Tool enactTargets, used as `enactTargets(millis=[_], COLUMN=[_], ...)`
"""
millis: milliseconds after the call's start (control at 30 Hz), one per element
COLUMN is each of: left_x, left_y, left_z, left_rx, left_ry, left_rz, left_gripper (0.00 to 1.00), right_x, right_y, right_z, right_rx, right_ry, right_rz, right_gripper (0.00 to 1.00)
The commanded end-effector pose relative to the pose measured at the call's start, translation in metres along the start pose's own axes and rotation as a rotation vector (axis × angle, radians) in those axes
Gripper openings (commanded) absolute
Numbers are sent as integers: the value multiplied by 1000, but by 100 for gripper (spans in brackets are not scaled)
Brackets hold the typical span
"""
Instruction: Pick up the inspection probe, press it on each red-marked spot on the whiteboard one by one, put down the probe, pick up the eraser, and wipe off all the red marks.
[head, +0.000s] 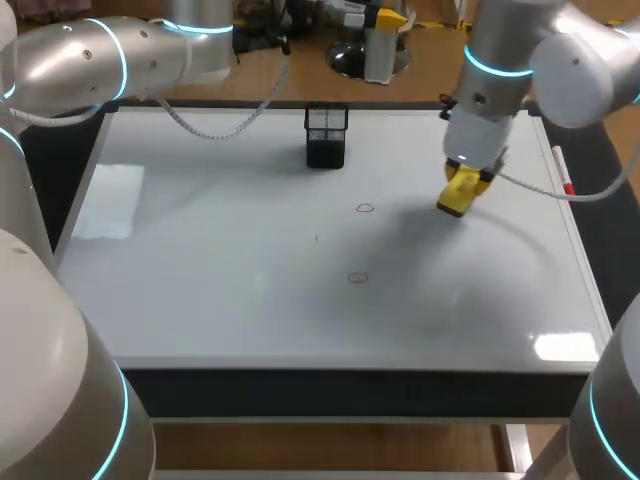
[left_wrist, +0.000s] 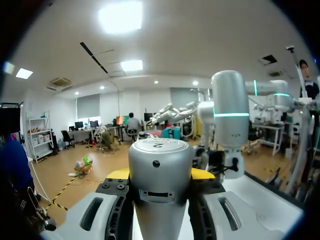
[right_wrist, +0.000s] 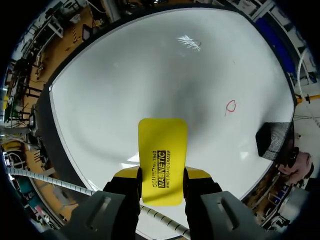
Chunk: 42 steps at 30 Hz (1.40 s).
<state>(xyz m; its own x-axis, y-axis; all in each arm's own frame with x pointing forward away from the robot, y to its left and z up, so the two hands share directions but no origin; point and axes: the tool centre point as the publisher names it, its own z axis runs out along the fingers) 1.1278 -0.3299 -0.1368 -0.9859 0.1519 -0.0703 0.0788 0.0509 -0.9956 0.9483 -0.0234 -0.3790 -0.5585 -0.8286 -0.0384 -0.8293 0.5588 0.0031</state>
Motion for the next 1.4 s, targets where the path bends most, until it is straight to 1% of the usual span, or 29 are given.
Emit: enactTargets(millis=[33,167,267,500,667,900,967,1233,1400], left_x=[-1,-1,-1,-1,-1,-1,-1,-1,-1], left_y=[-1,-1,-1,-1,-1,-1,-1,-1,-1], left_z=[0,0,0,0,0,0,0,0,0], left_rx=[-1,-1,-1,-1,-1,-1,-1,-1,-1], left_ry=[4,4,4,4,4,4,4,4,4], left_rz=[-1,-1,-1,-1,-1,-1,-1,-1,-1], left_gripper=[0,0,0,0,0,0,0,0,0], right_x=[-22,-47,-65,-111,-136,-154,-158,-167,-169], right_y=[12,28,38,61,79,88,92,97,97], right_z=[1,1,3,10,18,20,24,29,38], right_rx=[5,4,19,16,8,17,20,10,1], right_ry=[22,17,40,52,54,46,58,54,62], right_rz=[-55,-134,-204,-337,-414,-461,-484,-503,-502], right_gripper=[0,0,0,0,0,0,0,0,0])
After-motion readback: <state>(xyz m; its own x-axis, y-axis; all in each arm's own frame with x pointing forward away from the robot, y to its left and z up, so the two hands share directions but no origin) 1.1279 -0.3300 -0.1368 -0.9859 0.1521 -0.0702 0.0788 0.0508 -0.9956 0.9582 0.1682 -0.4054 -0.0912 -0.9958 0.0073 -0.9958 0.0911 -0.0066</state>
